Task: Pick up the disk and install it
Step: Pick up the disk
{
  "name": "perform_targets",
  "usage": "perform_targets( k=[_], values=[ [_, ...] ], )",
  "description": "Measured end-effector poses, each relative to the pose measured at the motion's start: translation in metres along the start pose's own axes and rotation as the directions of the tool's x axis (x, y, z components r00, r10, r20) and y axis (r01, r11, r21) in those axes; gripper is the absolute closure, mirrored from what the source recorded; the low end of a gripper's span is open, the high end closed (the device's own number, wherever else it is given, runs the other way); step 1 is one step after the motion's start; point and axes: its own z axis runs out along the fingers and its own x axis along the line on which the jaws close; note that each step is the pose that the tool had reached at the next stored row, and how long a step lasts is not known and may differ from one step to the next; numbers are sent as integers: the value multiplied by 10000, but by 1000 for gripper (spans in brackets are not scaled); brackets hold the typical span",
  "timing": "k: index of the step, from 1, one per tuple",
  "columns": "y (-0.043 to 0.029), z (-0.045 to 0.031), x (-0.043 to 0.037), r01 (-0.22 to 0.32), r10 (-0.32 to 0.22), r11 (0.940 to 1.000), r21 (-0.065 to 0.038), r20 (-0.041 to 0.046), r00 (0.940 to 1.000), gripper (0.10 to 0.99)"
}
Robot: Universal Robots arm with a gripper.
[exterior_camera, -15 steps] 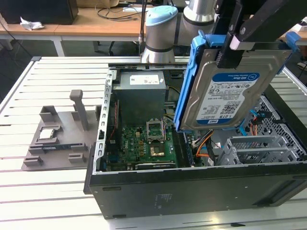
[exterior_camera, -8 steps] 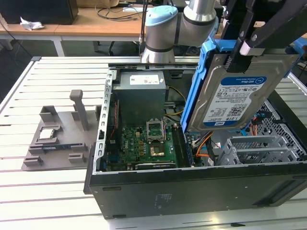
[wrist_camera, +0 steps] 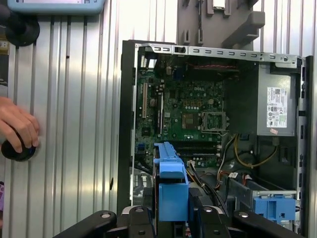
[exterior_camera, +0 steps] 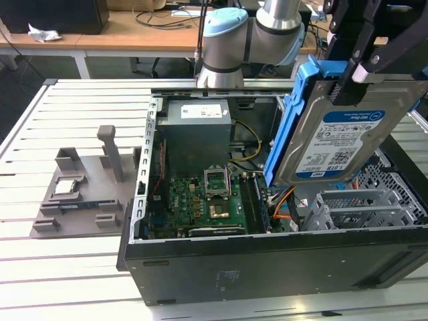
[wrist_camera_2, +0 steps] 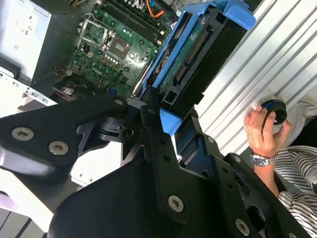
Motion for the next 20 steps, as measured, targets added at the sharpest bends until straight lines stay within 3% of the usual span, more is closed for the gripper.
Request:
perform_targets(
  k=[20],
  values=[
    [-275, 15, 11, 0, 0, 10000, 0, -4, 10000, 722]
  ],
)
